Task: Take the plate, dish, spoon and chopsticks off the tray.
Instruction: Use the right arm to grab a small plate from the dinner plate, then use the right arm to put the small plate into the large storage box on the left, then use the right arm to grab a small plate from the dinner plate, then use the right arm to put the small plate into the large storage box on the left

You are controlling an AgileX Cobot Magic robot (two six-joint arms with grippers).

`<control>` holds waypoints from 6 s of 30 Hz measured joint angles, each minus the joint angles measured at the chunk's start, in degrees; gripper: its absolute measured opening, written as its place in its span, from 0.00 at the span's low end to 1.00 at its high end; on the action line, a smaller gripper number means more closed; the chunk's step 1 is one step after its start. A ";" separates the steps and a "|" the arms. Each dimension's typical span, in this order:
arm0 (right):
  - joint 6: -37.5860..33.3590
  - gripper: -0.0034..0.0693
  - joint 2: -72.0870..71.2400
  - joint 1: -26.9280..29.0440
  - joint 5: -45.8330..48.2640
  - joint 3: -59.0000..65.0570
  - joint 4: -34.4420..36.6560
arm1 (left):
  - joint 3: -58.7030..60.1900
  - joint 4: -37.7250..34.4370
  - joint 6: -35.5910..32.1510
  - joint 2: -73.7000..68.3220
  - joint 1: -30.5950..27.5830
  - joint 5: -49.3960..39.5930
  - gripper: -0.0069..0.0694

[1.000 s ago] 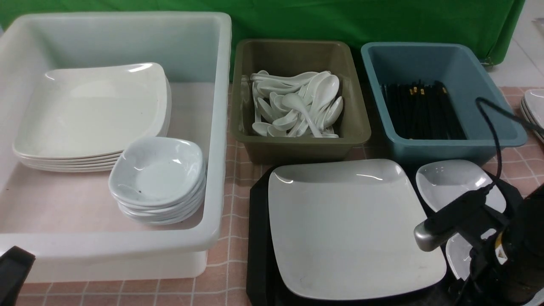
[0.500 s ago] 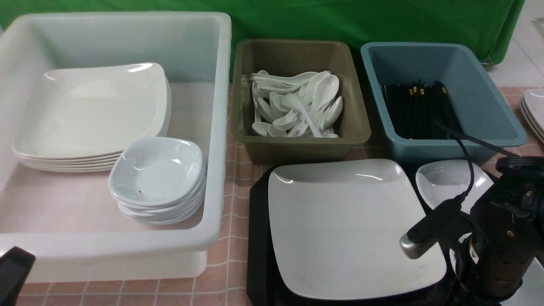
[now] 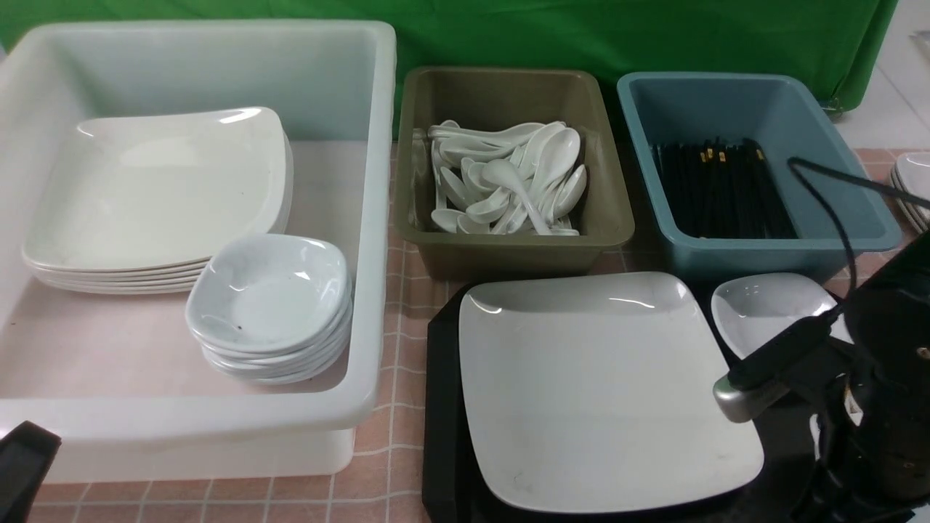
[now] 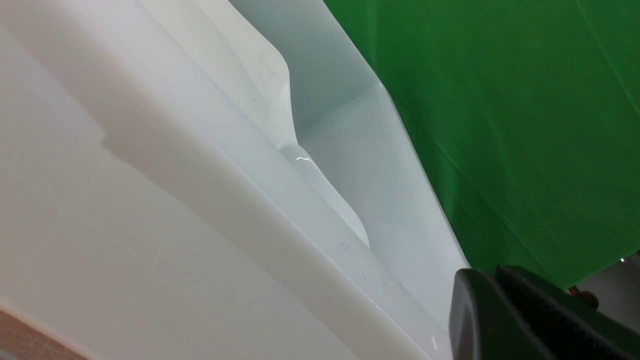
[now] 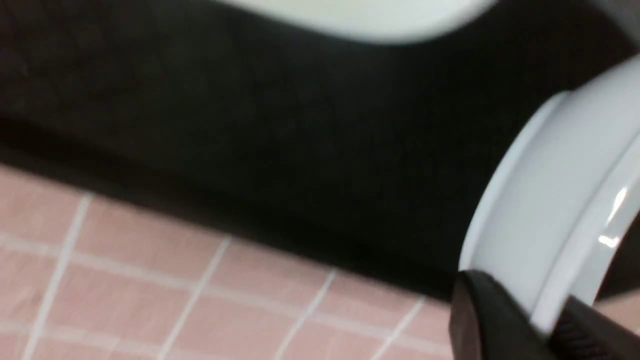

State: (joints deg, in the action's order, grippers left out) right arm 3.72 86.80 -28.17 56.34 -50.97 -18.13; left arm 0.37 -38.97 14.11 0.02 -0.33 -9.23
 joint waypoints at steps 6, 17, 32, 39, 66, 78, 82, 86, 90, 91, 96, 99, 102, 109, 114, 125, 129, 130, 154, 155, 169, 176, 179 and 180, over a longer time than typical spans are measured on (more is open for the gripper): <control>-1.26 0.15 -12.88 0.00 2.17 0.00 4.30 | 0.00 0.06 0.00 0.00 0.00 0.00 0.12; -12.20 0.15 -28.04 0.00 1.17 -8.27 20.09 | 0.00 0.06 0.00 0.00 0.00 0.00 0.12; -50.51 0.15 -2.63 -7.61 -6.37 -28.91 56.11 | 0.00 3.60 0.00 0.00 0.00 -0.01 0.12; -59.07 0.15 17.27 -16.72 -12.44 -48.83 51.92 | 0.00 3.70 0.00 0.00 0.00 -0.98 0.12; -51.95 0.57 36.04 -23.62 -20.87 -60.74 23.33 | 0.00 3.91 0.00 0.00 0.00 -1.11 0.12; -38.53 0.35 15.49 -23.62 5.38 -61.11 12.90 | 0.00 4.24 0.00 0.00 0.00 -1.17 0.12; -28.59 0.12 9.38 -22.42 8.61 -60.40 3.88 | 0.00 5.22 0.00 0.00 0.00 -1.25 0.12; -21.61 0.09 3.83 -16.71 8.61 -56.75 1.70 | 0.00 5.88 0.00 0.00 0.00 -1.25 0.12; -18.64 0.09 -0.93 -8.96 8.56 -48.43 1.35 | 0.00 5.99 0.00 0.00 0.00 -1.29 0.12; -17.33 0.09 -2.48 -5.29 8.50 -43.98 1.35 | 0.00 5.99 0.00 0.00 0.00 -1.29 0.12; -16.35 0.09 -3.98 5.84 8.27 -28.36 2.08 | 0.00 5.99 0.00 0.00 0.00 -1.63 0.12; -15.97 0.16 -2.21 11.26 7.11 -17.01 3.09 | 0.00 5.99 0.00 0.00 0.00 -1.97 0.12; -15.99 0.29 0.02 13.40 3.00 -11.09 5.39 | 0.00 5.99 0.00 0.00 0.00 -2.16 0.12; -20.47 0.63 5.91 12.17 -13.95 -8.01 7.38 | 0.00 5.99 0.00 0.00 0.00 -2.18 0.12; -27.60 0.68 10.42 9.32 -20.49 -8.01 0.29 | 0.00 6.58 0.00 0.00 0.00 -2.61 0.12; -27.73 0.68 18.82 8.97 -26.26 -8.01 -14.70 | 0.00 7.32 0.00 0.00 0.00 -2.61 0.12; -27.79 0.59 20.23 8.97 -26.80 -8.12 -16.82 | 0.00 7.32 0.00 0.00 0.00 -2.61 0.12; -27.72 0.59 20.23 8.97 -26.80 -8.12 -16.84 | 0.00 7.32 0.00 0.00 0.00 -2.61 0.12; -26.65 0.15 -4.15 -8.70 -16.51 -24.06 15.52 | 0.00 7.07 0.00 0.00 0.00 -2.61 0.12; -30.70 0.15 -3.97 -10.17 -17.86 -26.00 21.10 | 0.00 7.07 0.00 0.00 0.00 -2.61 0.12; -49.06 0.15 23.78 -24.24 -24.11 -51.81 35.74 | 0.00 7.12 0.00 0.00 0.00 -2.61 0.12; -46.38 0.25 34.90 -24.72 -27.72 -58.07 27.70 | 0.00 7.06 0.00 0.00 0.00 -2.61 0.12; -44.83 0.41 37.21 -24.72 -29.49 -58.29 26.84 | 0.00 7.06 0.00 0.00 0.00 -2.61 0.12; -44.67 0.46 37.61 -24.72 -29.49 -58.29 26.73 | 0.00 7.06 0.00 0.00 0.00 -2.61 0.12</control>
State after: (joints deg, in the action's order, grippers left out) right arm -40.94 124.40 -52.89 26.85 -109.26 8.60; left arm 0.37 -31.91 14.11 0.02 -0.33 -11.85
